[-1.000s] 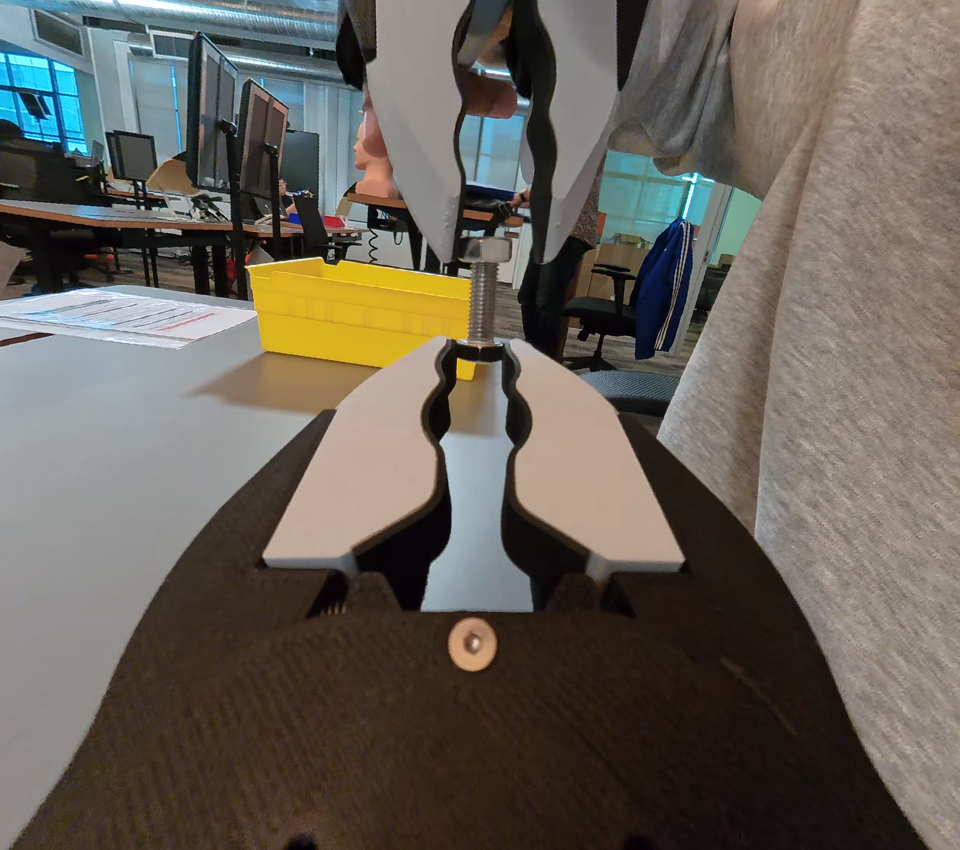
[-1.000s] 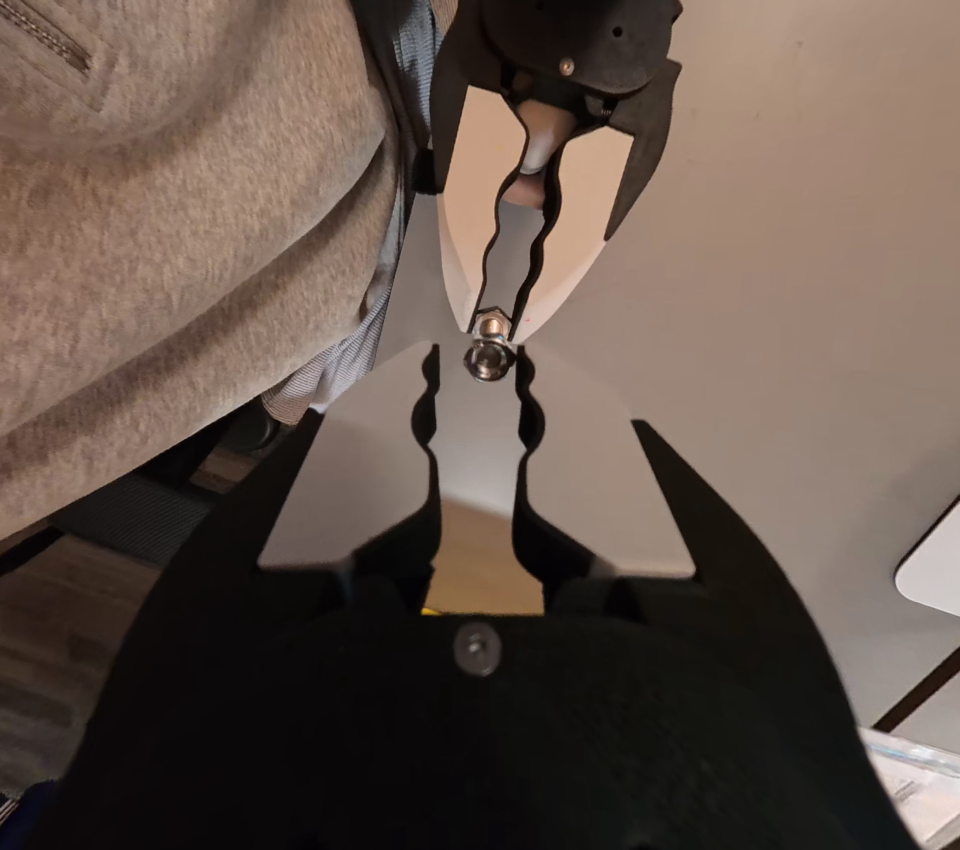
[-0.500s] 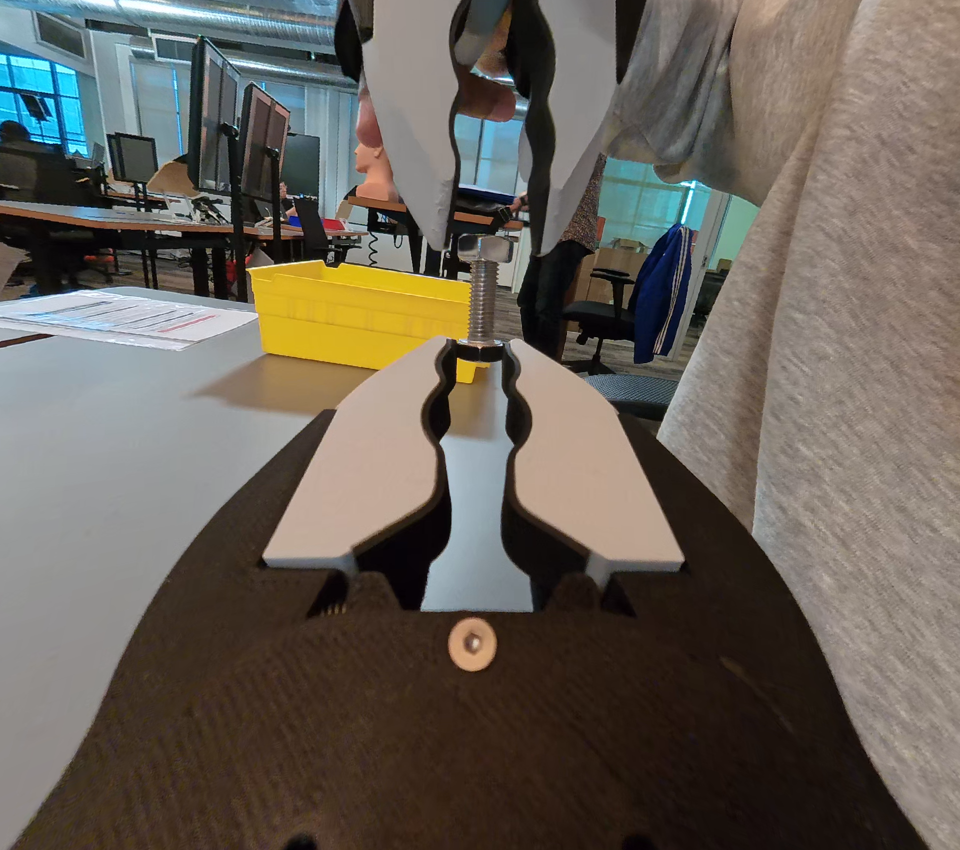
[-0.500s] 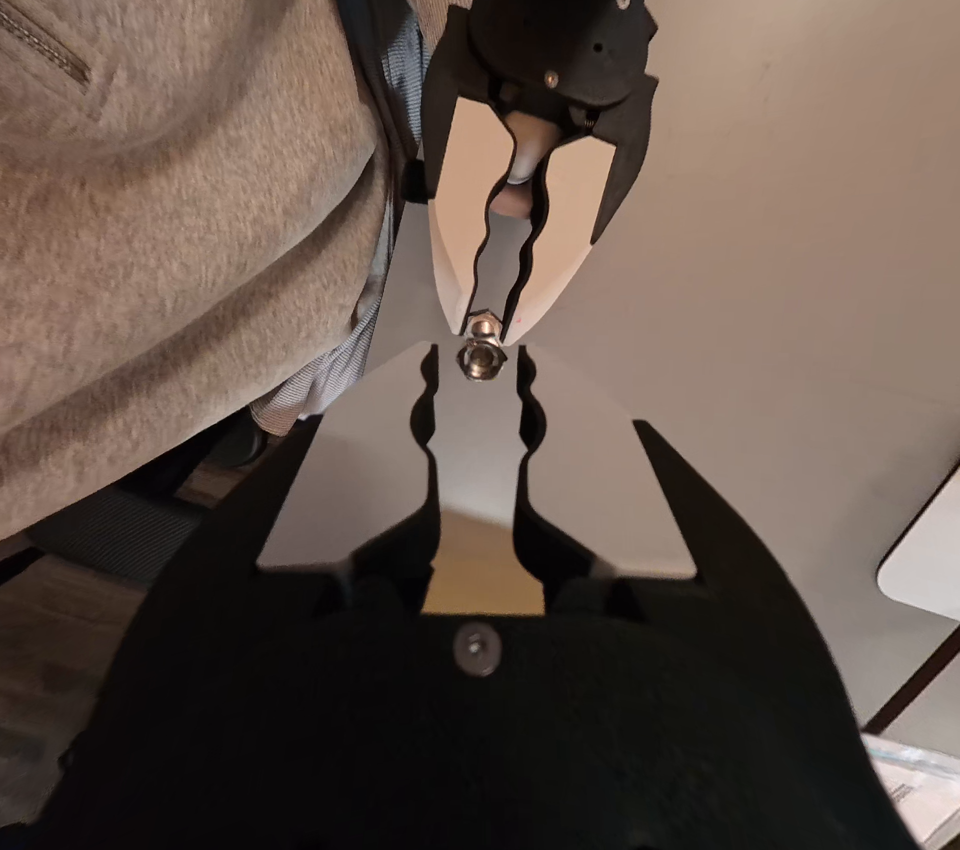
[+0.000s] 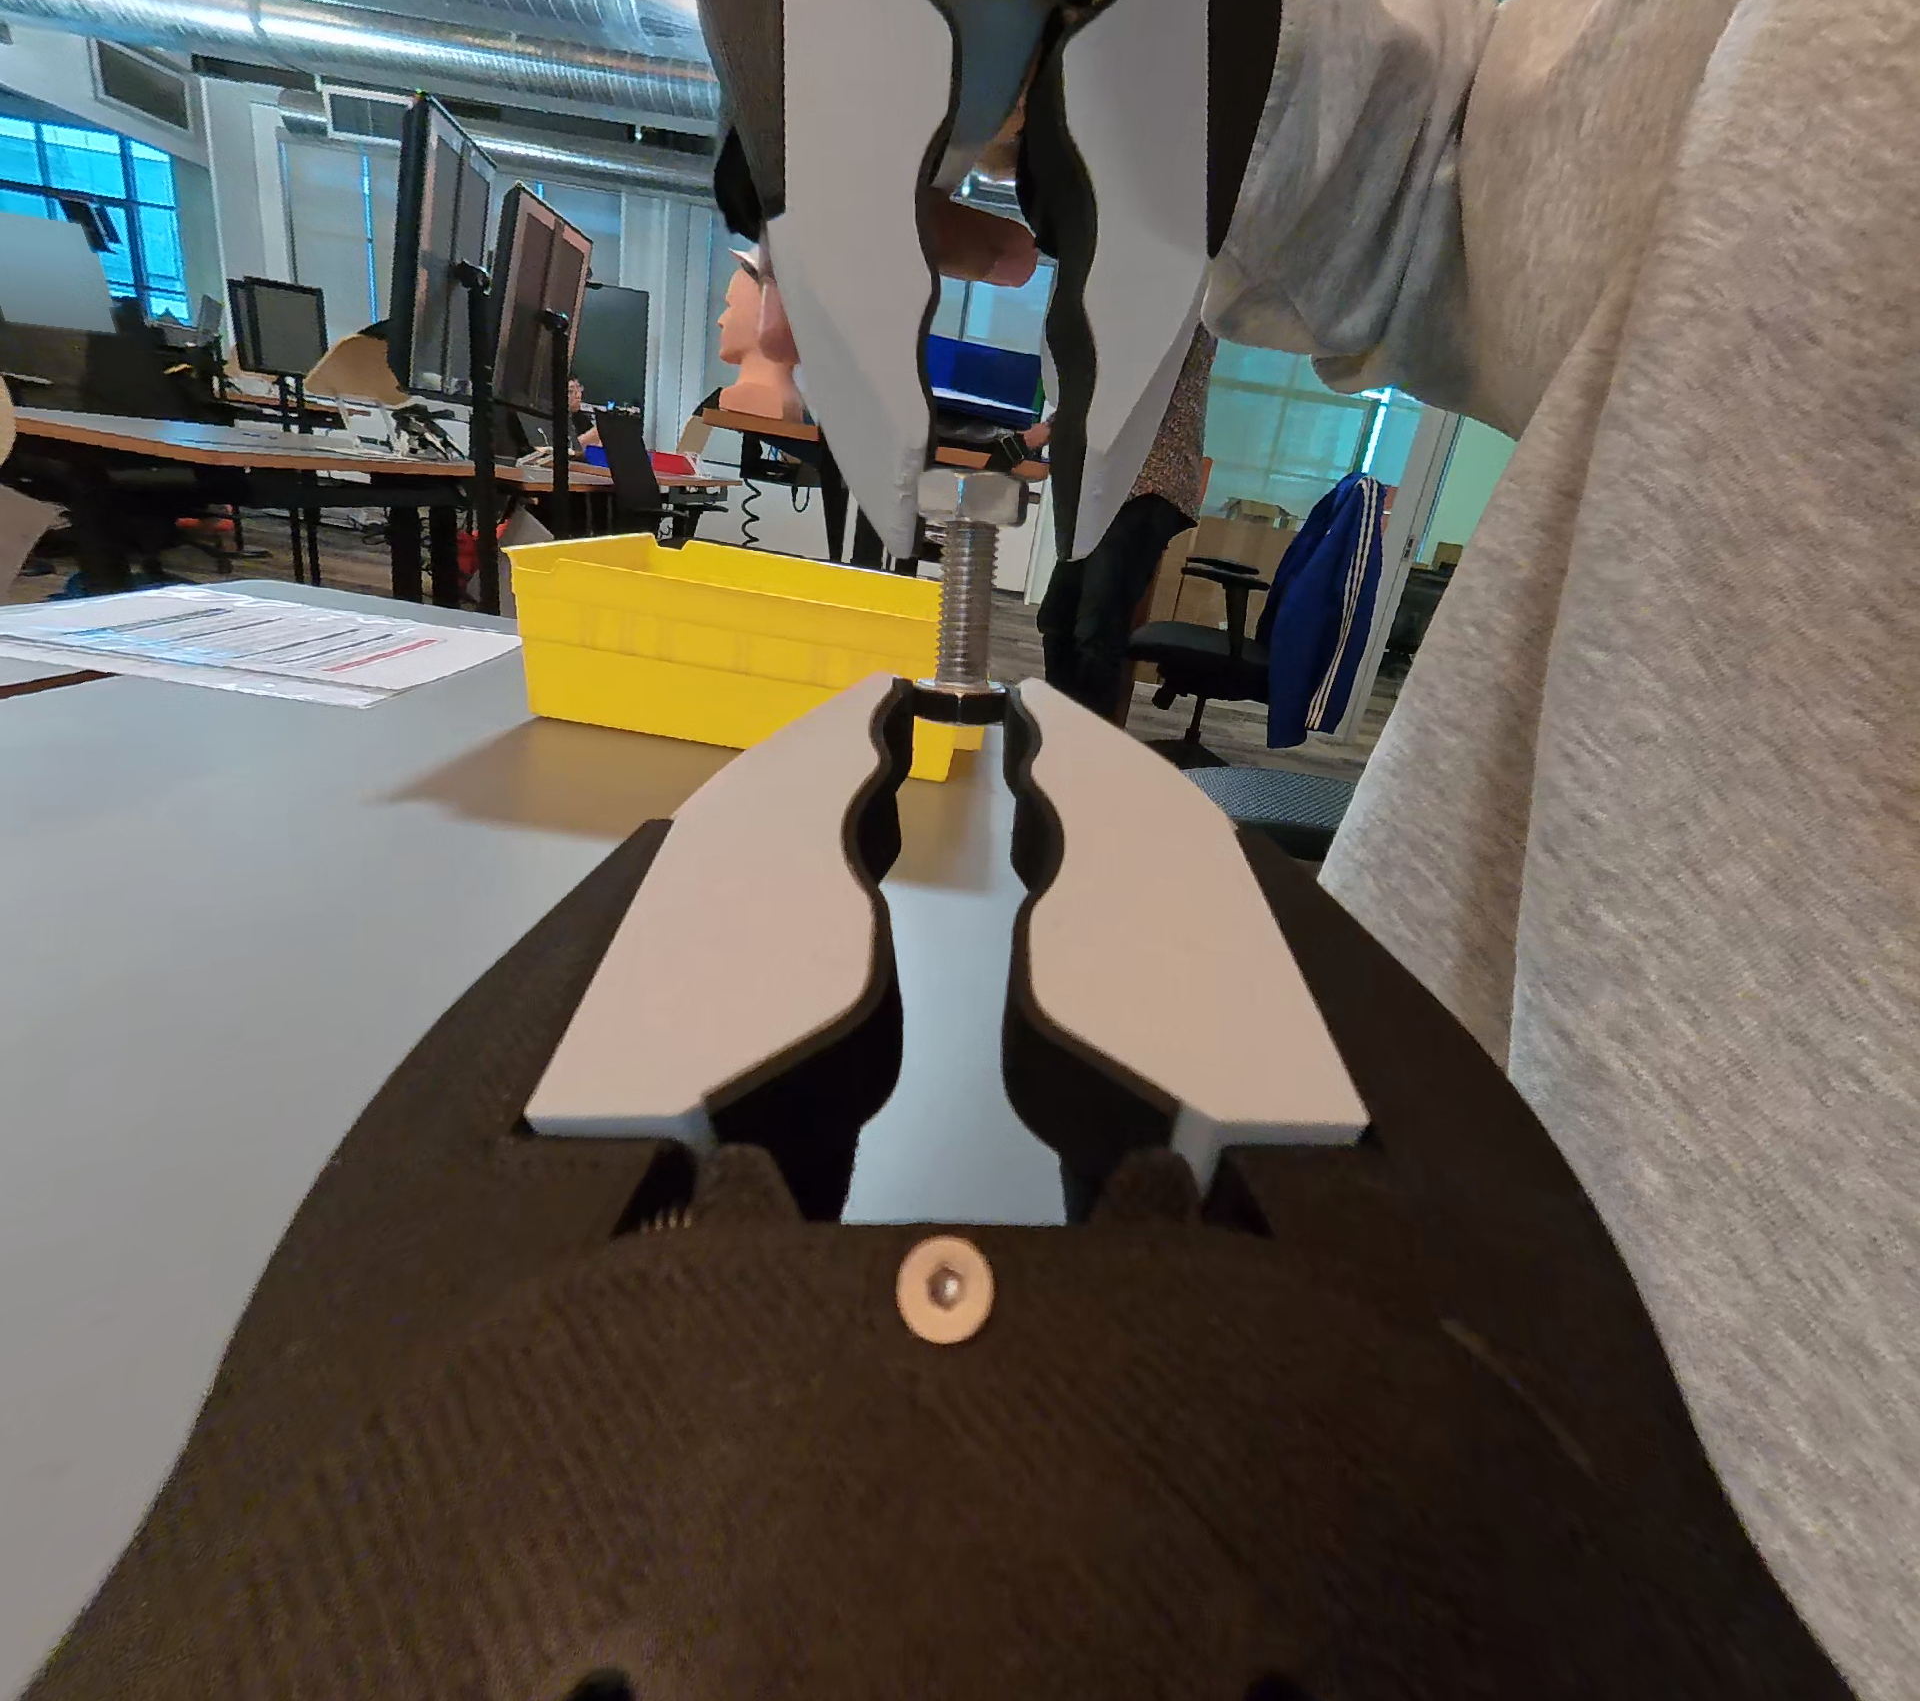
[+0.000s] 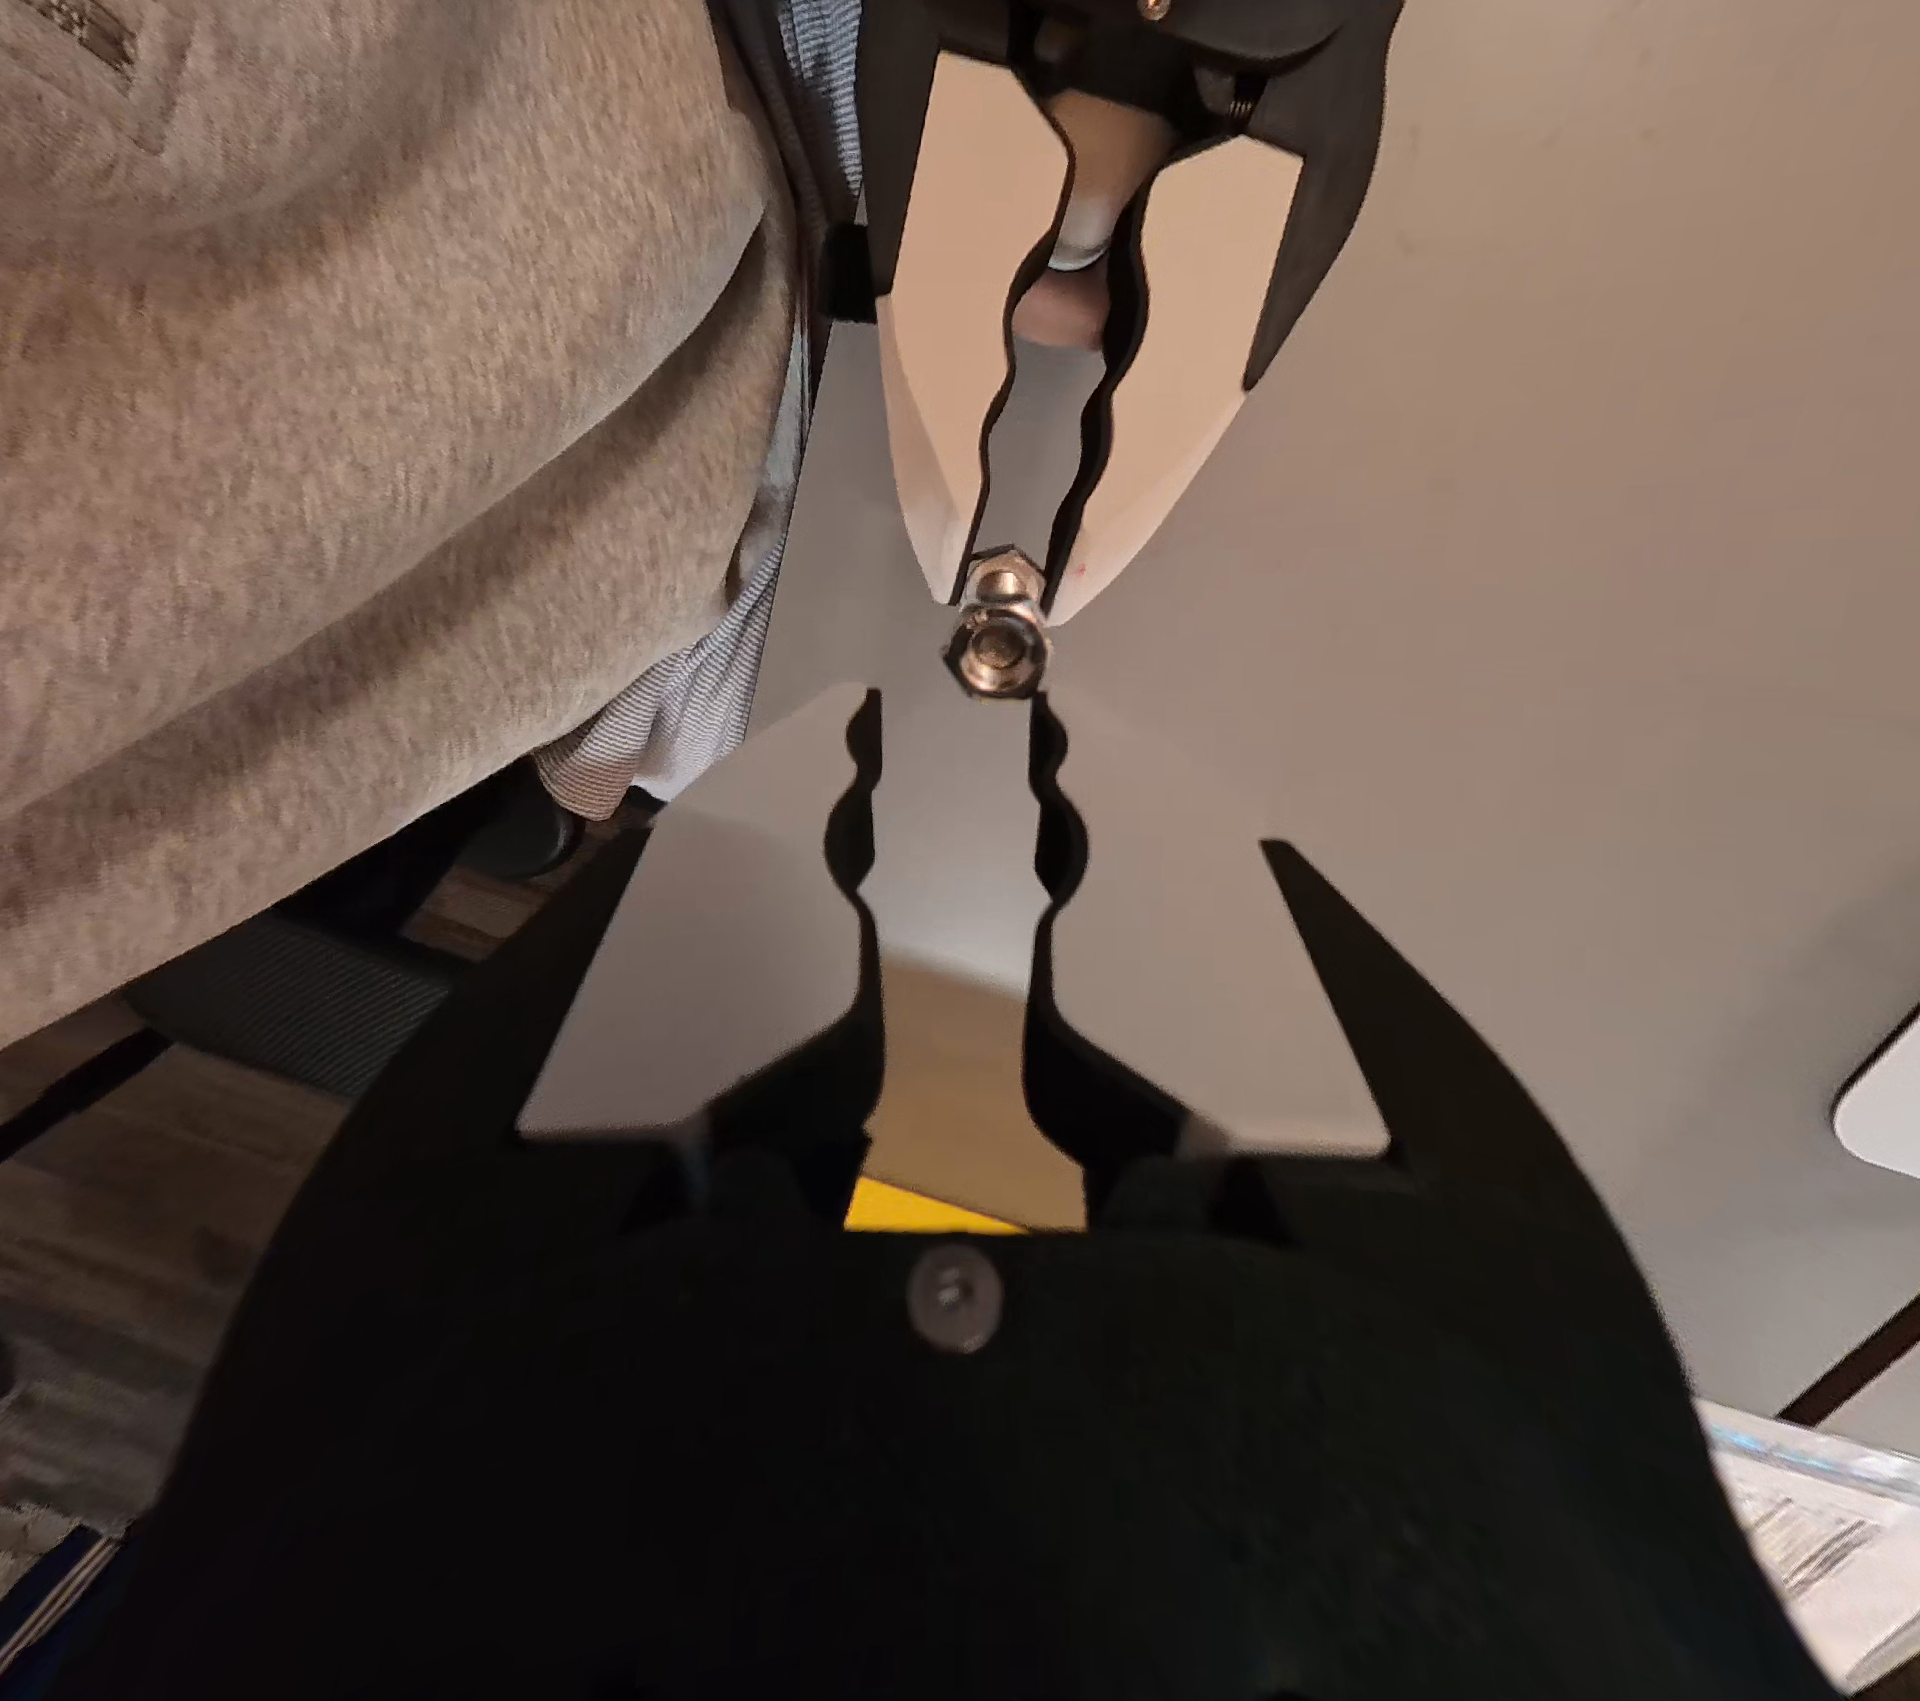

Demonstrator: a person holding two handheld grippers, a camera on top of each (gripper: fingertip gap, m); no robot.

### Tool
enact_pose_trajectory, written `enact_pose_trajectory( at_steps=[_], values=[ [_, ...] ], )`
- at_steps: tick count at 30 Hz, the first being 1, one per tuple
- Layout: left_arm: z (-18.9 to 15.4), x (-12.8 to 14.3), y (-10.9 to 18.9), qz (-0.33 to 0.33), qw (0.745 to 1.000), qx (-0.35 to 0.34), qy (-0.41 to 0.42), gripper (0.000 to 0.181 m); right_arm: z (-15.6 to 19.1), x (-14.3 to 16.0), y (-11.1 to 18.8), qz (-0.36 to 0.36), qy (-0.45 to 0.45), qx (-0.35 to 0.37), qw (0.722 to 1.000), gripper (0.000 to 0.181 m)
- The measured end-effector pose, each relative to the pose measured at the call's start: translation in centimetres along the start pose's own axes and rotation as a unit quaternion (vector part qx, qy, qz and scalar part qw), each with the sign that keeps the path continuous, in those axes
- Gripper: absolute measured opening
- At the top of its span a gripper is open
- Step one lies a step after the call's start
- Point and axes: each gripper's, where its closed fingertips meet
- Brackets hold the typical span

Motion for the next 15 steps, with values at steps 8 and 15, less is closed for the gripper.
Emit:
enact_pose_trajectory(
  at_steps=[8,15],
  values=[
    [0.1,0.0,0.0,0.000,1.000,-0.001,0.001,0.017,-0.8,-1.0,0.8,-0.038,0.002,0.033,0.999,0.030],
    [1.0,-0.1,0.4,-0.002,1.000,-0.027,-0.002,0.017,-2.0,-0.6,2.3,-0.123,-0.029,0.107,0.986,0.037]
  ],
)
Point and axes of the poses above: each gripper's, where its closed fingertips meet, y back along the fingers, x out of its underside, z = x × y across the jaws, and after that the axes turned 4 degrees about -y, right-handed
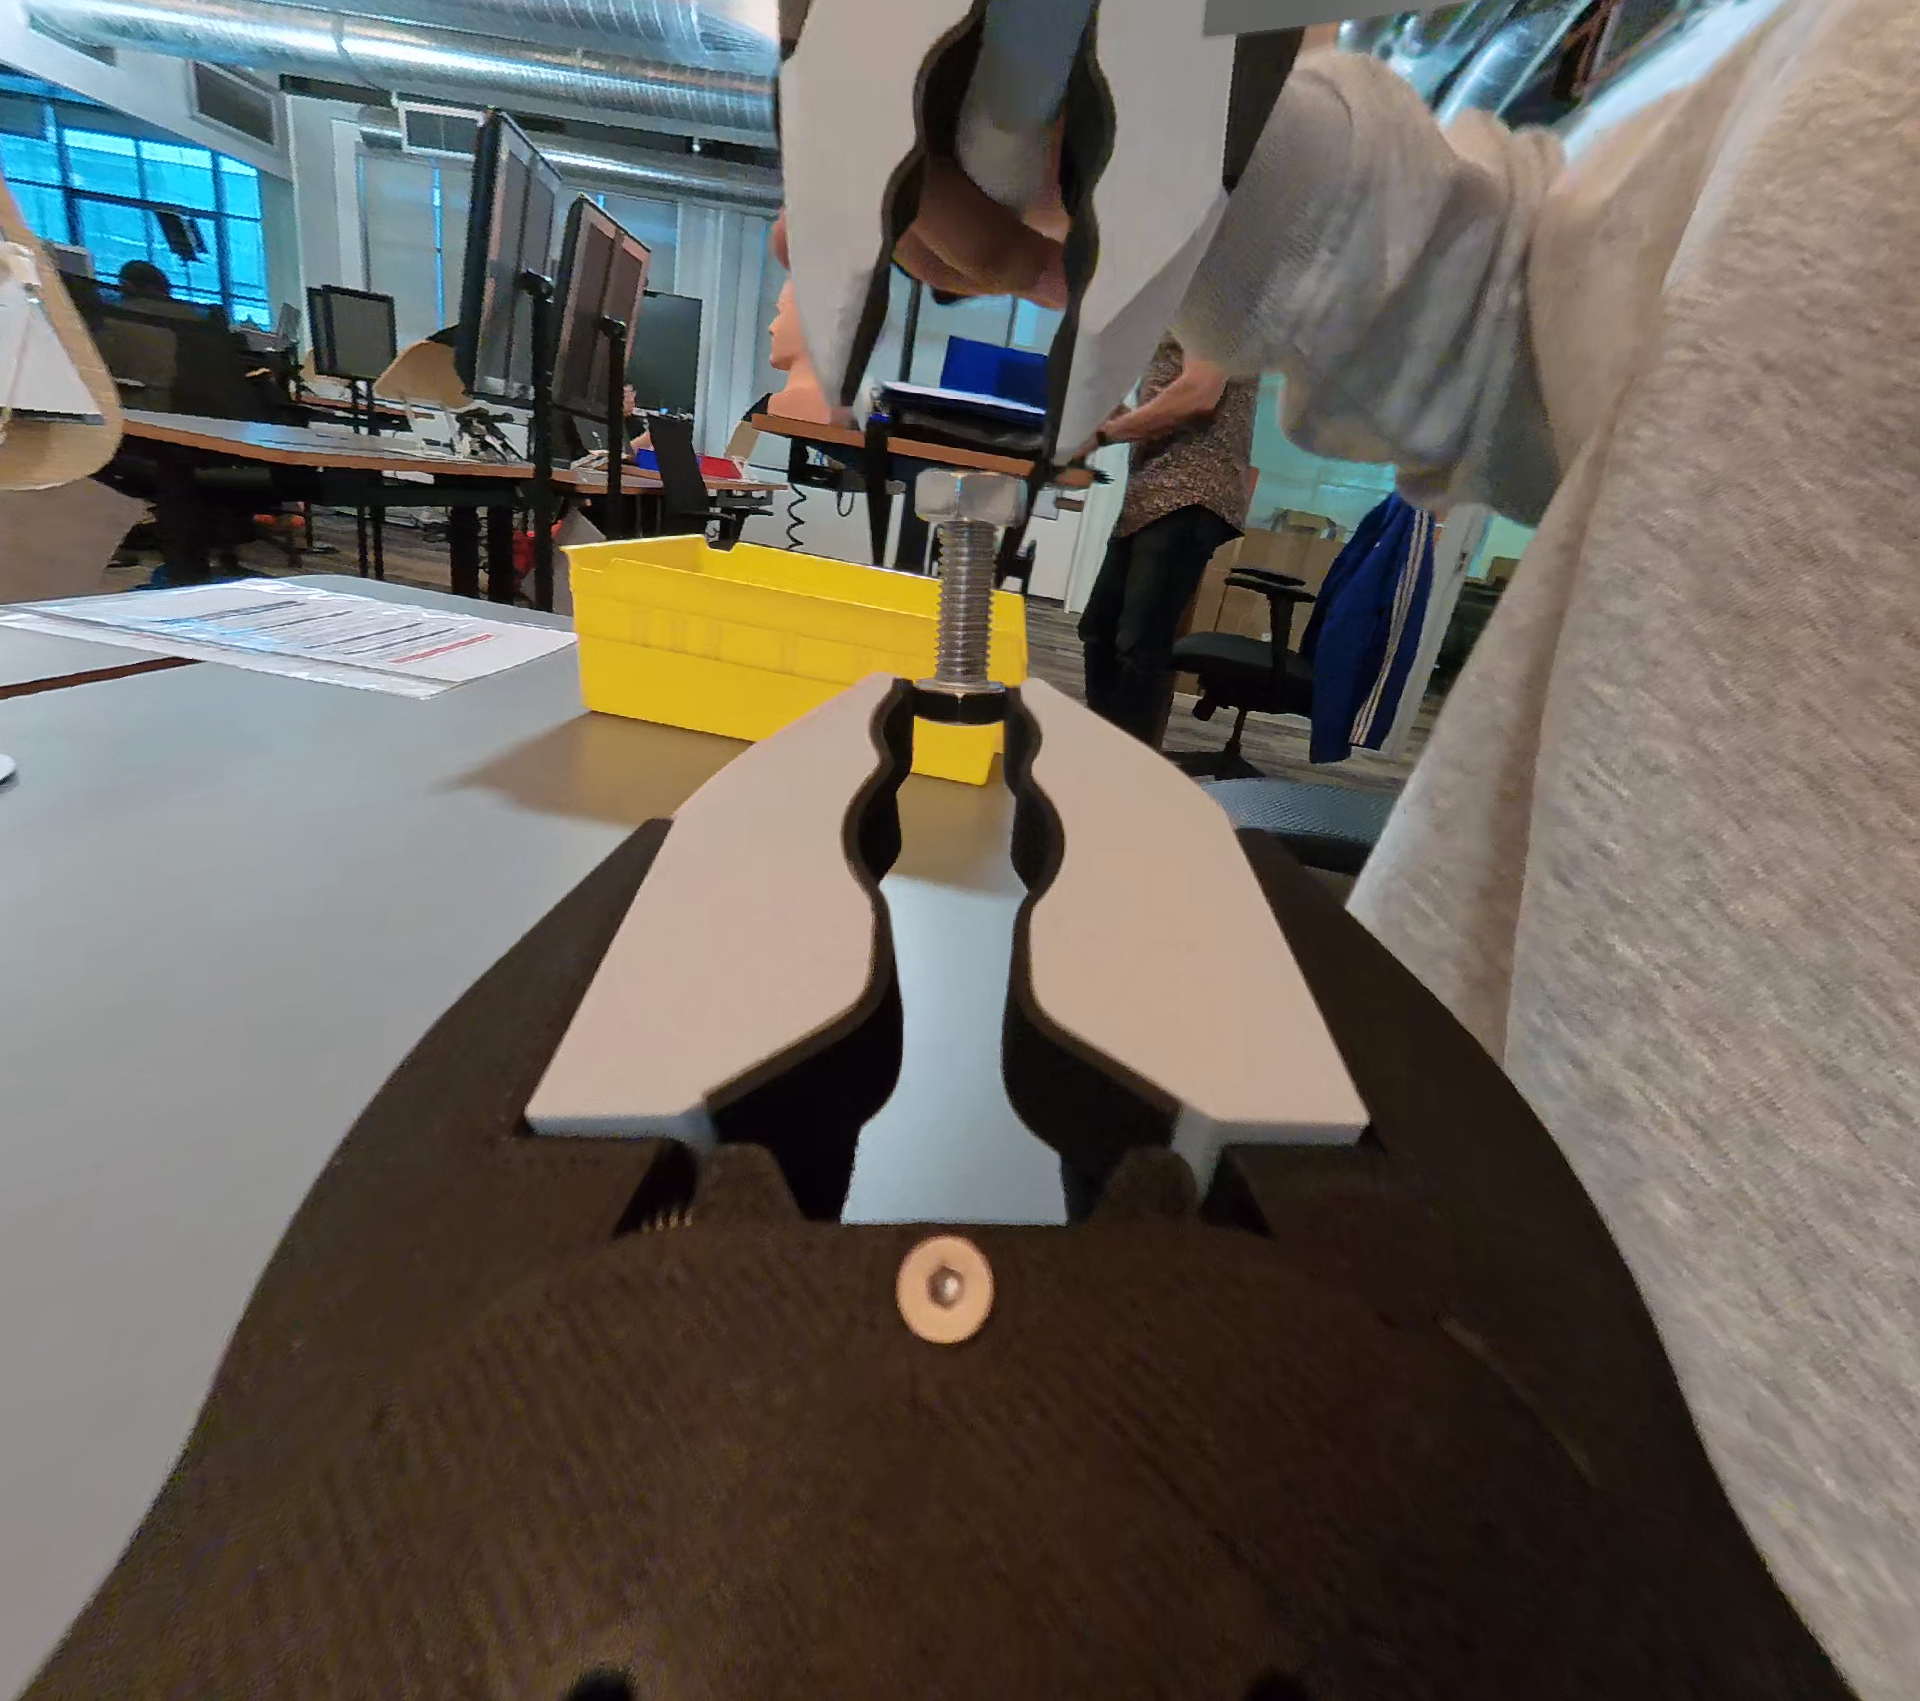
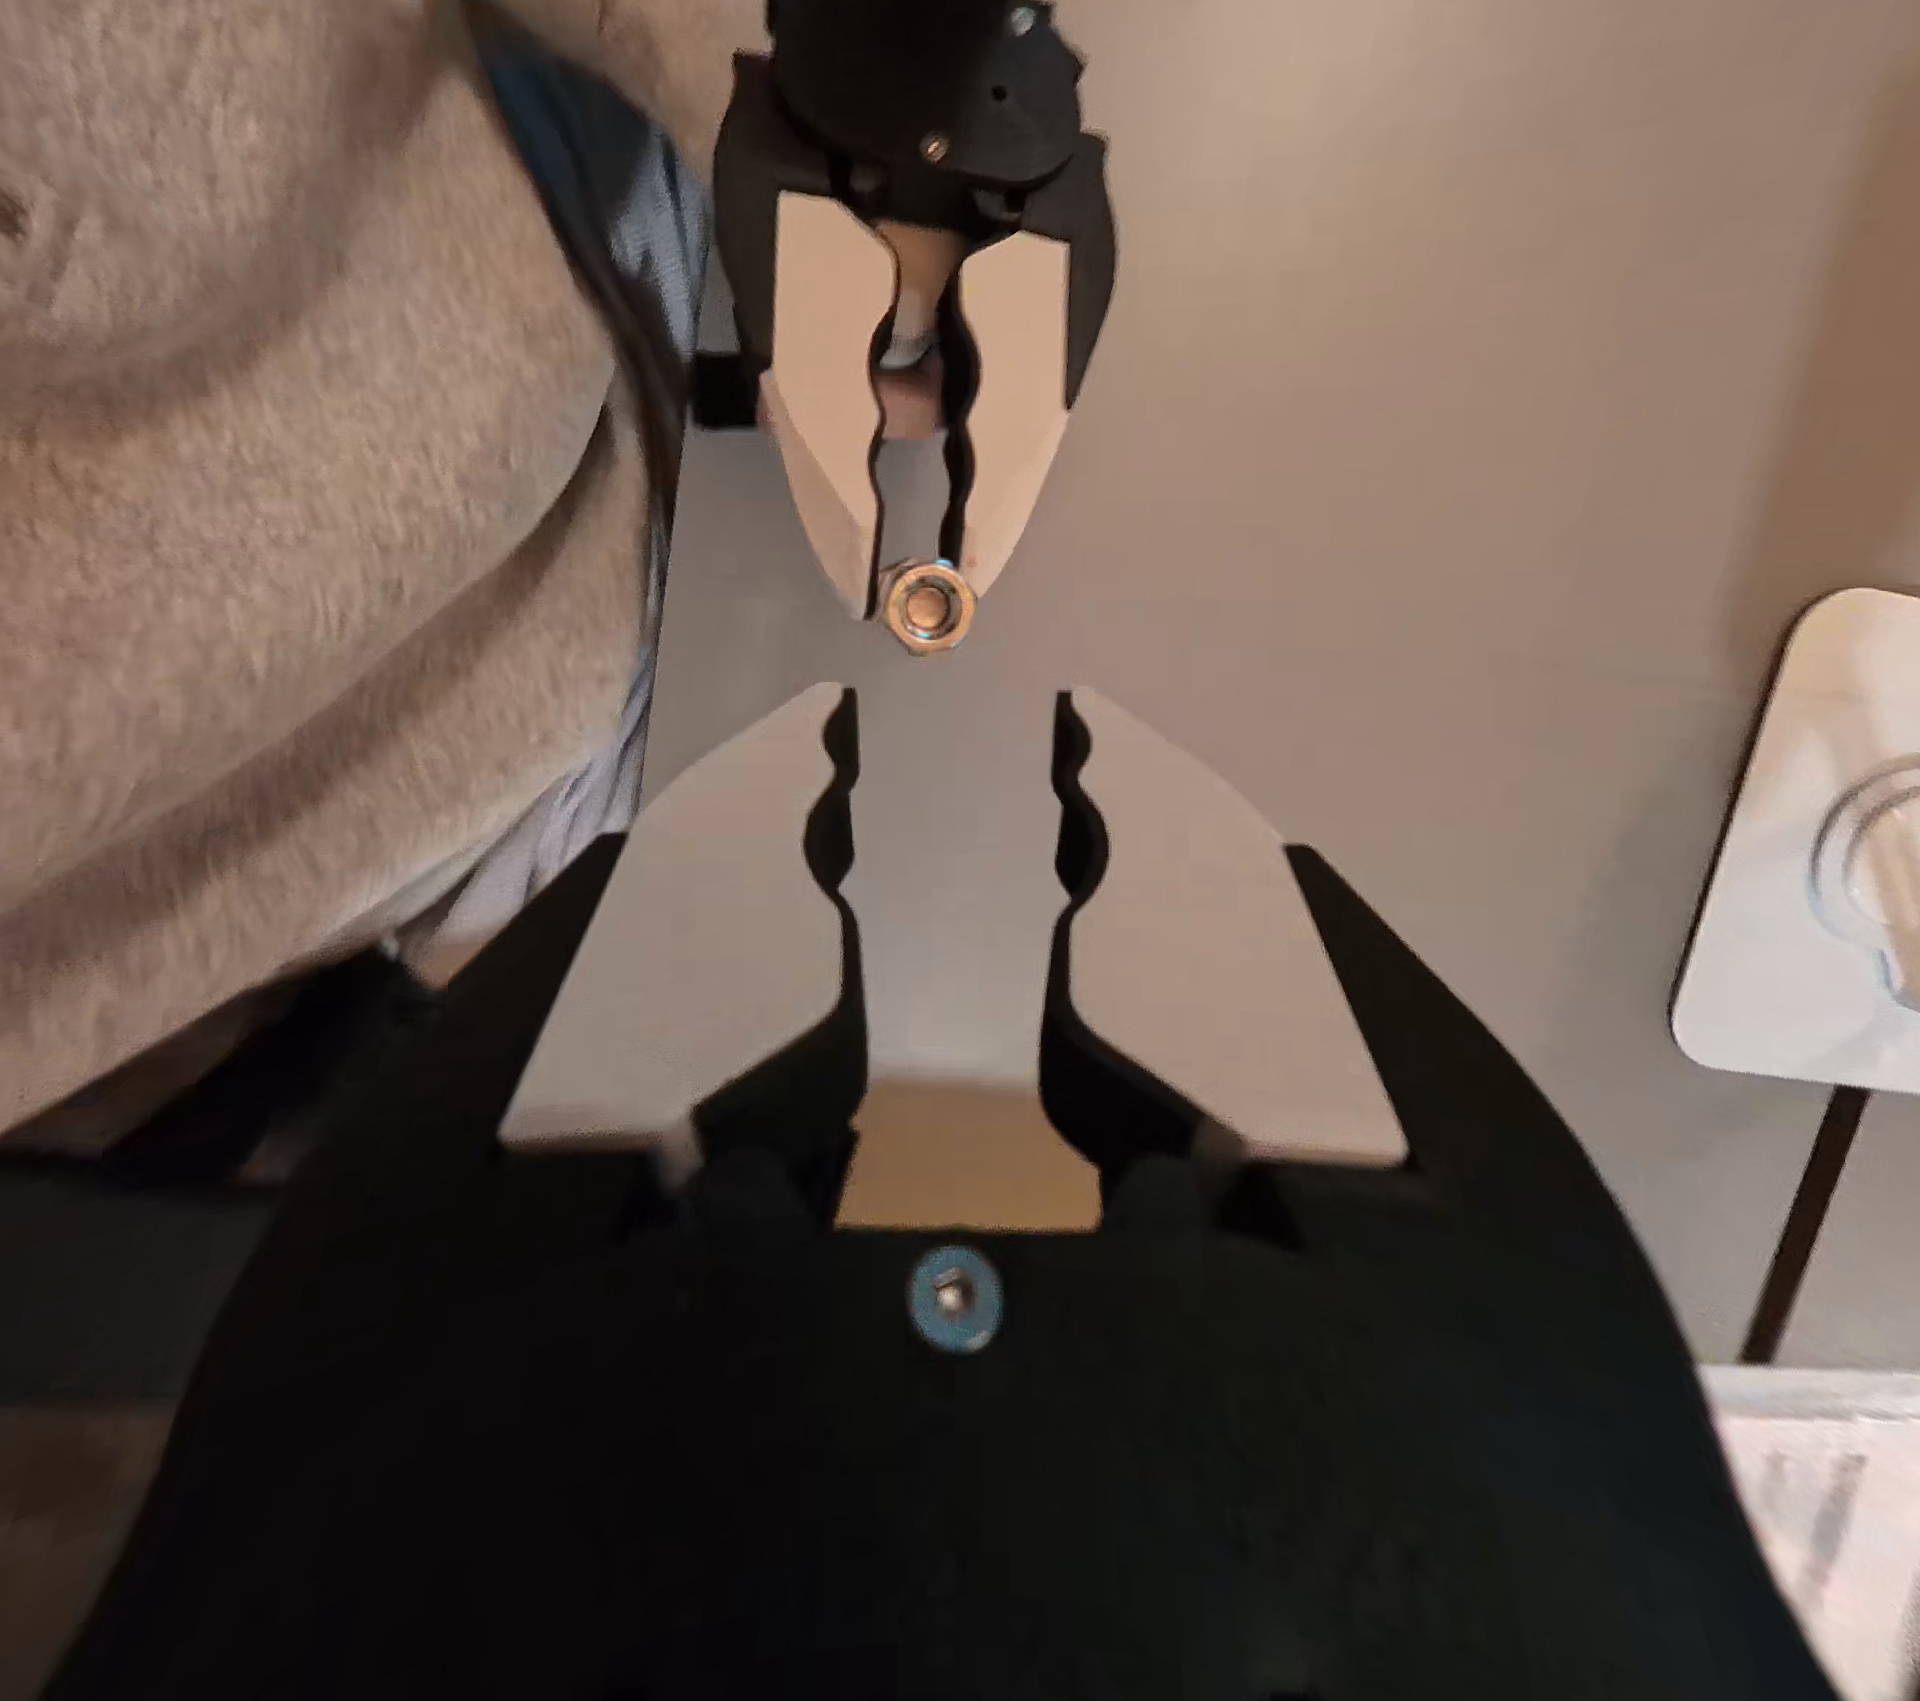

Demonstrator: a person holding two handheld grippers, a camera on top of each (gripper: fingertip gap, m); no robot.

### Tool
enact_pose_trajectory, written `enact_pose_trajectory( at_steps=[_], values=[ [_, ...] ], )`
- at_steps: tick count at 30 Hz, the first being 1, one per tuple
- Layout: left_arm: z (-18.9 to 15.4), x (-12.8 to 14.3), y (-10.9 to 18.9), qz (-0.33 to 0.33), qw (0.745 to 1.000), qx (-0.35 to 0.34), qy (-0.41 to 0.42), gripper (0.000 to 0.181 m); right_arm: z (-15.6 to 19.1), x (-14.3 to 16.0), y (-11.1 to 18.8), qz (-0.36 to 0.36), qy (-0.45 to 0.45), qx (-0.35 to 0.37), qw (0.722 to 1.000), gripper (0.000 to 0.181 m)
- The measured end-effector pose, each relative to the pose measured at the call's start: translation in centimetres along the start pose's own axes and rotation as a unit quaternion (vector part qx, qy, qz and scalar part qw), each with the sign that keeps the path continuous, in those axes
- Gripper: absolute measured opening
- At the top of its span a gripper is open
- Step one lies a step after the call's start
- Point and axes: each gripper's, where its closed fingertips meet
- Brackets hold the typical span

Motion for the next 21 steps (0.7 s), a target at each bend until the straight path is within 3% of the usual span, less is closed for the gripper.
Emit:
enact_pose_trajectory(
  at_steps=[6,11,16,21],
  values=[
    [1.3,-0.2,0.3,-0.003,0.998,-0.055,-0.005,0.017,-1.4,0.2,0.4,-0.183,-0.071,0.096,0.976,0.042],
    [1.9,-0.4,-0.1,0.006,0.995,-0.095,-0.025,0.017,-1.4,-0.9,2.0,-0.419,-0.101,0.145,0.890,0.048],
    [3.1,-0.5,-1.2,0.000,0.990,-0.139,-0.019,0.017,-1.5,0.2,1.9,-0.514,-0.135,0.178,0.828,0.055],
    [3.2,-0.8,-2.8,-0.003,0.986,-0.161,-0.053,0.017,-2.1,1.9,2.7,-0.559,-0.169,0.210,0.784,0.059]
  ],
)
Point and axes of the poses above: each gripper's, where its closed fingertips meet, y back along the fingers, x out of its underside, z = x × y across the jaws, and after that the axes turned 4 degrees about -y, right-handed
